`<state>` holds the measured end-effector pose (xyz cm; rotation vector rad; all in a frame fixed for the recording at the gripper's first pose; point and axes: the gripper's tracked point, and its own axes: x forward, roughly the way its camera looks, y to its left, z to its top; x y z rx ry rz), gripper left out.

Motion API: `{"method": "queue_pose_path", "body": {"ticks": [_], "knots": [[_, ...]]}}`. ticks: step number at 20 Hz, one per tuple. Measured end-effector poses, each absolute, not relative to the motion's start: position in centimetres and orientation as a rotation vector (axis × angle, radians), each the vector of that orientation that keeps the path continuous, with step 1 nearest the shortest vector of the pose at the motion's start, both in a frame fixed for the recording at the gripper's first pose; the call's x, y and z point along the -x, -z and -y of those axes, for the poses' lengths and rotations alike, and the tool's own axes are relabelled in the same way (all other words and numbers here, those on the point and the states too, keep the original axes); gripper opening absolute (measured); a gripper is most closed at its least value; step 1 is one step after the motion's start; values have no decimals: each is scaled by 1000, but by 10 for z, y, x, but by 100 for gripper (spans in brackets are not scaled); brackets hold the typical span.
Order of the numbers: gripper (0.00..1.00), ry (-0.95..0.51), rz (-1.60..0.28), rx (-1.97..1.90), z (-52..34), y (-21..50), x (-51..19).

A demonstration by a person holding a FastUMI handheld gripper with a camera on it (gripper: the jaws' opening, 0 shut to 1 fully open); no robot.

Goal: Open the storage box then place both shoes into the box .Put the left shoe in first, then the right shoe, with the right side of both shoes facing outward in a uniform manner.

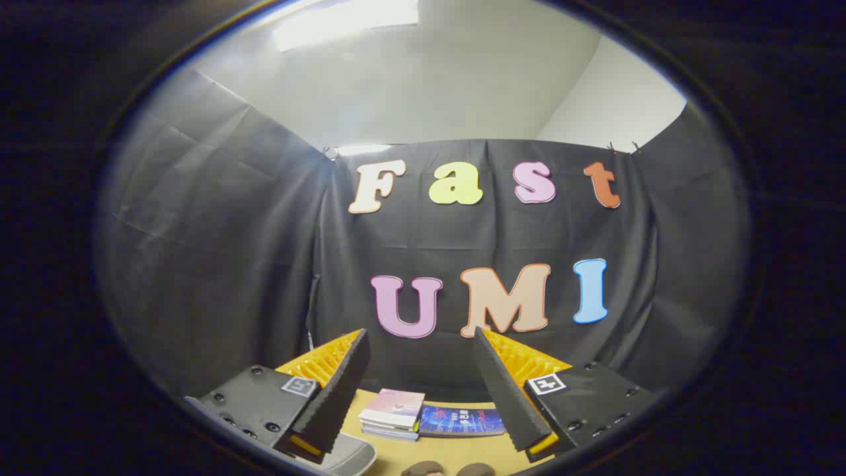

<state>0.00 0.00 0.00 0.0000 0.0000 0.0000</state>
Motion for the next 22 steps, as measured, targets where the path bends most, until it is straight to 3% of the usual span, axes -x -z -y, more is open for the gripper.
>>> {"method": "queue_pose_path", "body": {"ticks": [16,22], "knots": [[97,-6,-192,-10,-4,61,-16],[97,-87,-421,-115,-21,143,-3]]}}
